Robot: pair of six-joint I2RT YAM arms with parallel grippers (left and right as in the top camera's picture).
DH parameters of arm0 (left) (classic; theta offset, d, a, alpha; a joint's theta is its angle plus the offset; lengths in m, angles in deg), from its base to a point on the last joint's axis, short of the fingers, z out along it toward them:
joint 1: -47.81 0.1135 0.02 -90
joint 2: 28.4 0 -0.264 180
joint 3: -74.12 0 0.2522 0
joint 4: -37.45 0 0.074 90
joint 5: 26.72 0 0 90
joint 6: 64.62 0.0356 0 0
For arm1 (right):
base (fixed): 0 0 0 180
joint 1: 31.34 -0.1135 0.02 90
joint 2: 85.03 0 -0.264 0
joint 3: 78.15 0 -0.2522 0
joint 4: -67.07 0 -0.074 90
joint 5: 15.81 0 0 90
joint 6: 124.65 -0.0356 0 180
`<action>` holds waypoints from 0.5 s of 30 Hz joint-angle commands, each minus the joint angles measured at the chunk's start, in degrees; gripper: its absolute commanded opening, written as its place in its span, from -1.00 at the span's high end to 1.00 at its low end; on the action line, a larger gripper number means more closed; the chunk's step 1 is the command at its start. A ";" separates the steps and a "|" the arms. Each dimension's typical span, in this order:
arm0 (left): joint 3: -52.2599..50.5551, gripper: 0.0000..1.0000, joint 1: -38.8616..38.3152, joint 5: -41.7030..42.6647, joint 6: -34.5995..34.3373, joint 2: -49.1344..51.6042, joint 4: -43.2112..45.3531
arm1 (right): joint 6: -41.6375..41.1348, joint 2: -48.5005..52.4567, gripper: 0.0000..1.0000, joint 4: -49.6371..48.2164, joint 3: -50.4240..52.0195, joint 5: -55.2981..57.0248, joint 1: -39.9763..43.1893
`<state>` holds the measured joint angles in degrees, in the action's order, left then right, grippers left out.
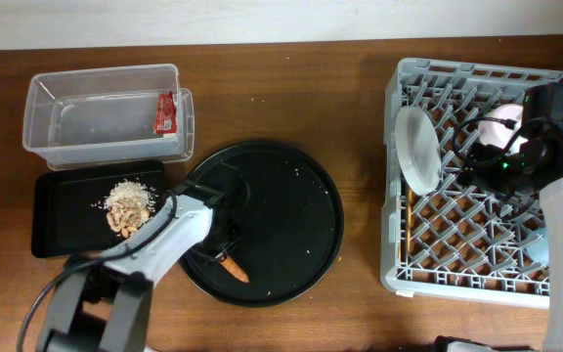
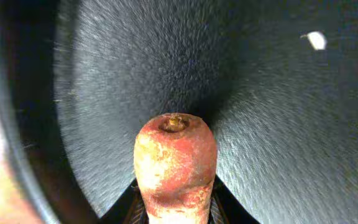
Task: Sort waste into correct bins and load items into the dishwasher rack
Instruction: 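Grasp the carrot with the left gripper, then place the carrot onto the black tray with the left gripper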
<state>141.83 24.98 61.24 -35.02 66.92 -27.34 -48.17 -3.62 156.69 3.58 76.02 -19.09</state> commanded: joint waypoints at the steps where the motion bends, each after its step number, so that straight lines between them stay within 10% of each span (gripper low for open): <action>1: 2.82 0.68 4.46 -6.80 2.49 -10.43 -3.74 | -0.26 -0.02 -0.74 0.04 0.26 0.15 0.15; 7: 2.86 0.69 29.83 -14.32 8.04 -23.80 -0.57 | -0.28 -0.02 -0.75 0.07 0.26 0.13 0.15; 15: 2.84 0.69 48.30 -14.29 10.03 -11.87 15.74 | -0.28 -0.02 -0.75 0.02 0.26 0.15 0.15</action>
<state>143.84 71.65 47.55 -26.73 50.58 -13.50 -48.15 -3.62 156.71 3.63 76.04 -19.09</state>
